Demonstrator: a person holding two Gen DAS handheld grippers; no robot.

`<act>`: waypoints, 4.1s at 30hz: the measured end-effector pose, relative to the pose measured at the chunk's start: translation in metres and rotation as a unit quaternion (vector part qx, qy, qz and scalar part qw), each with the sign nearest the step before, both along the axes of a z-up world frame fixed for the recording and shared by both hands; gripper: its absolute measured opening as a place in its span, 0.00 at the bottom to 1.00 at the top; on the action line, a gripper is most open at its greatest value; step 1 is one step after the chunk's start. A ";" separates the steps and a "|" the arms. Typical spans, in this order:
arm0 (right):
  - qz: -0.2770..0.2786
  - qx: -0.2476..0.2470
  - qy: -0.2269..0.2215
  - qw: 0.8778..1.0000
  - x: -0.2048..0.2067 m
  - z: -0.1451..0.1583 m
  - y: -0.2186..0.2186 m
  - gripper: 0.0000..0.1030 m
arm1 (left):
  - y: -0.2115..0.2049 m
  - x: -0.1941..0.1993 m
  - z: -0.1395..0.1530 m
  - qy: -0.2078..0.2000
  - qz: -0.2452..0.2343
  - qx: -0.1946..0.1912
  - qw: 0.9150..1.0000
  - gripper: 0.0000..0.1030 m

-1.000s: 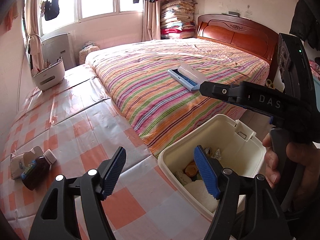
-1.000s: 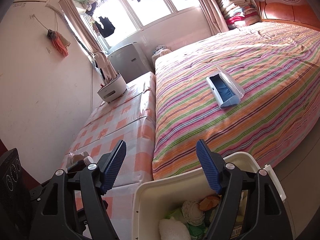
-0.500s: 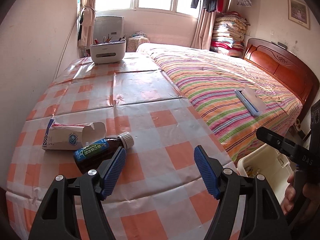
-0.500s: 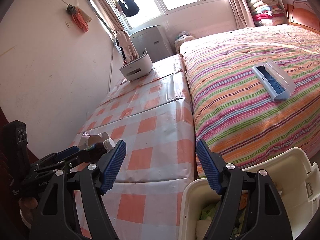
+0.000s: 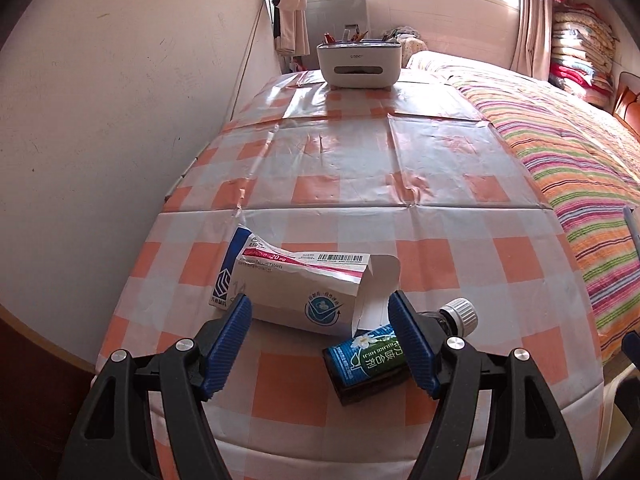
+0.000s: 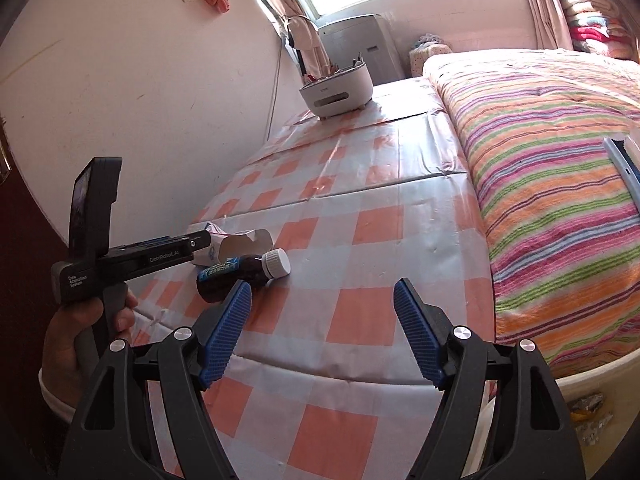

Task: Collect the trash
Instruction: 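Move the left tool to the white medicine box while the right tool approaches the brown bottle, then grasp the white medicine box with the left tool while the right tool grasps the brown bottle, then lift and carry the box with the left tool while the right carries the bottle to the bin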

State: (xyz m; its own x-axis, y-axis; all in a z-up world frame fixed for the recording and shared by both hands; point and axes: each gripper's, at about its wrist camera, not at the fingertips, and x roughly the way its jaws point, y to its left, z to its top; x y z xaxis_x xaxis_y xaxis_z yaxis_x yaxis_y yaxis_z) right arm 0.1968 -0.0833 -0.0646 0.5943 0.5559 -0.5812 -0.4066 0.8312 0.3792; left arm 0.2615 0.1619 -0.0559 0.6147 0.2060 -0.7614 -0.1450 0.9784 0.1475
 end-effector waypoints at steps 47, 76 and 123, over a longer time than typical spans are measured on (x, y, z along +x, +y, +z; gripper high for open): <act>0.441 -0.271 -0.050 0.854 0.059 -0.057 0.205 0.39 | 0.088 0.041 -0.050 0.053 0.065 -0.074 0.994 0.55; 0.211 -0.047 -0.020 0.976 -0.023 -0.015 0.066 0.39 | 0.059 -0.020 -0.010 -0.037 0.007 -0.102 0.994 0.08; 0.004 -0.053 -0.066 0.996 -0.094 0.014 -0.093 0.39 | -0.123 -0.088 0.036 -0.068 -0.221 -0.112 0.966 0.07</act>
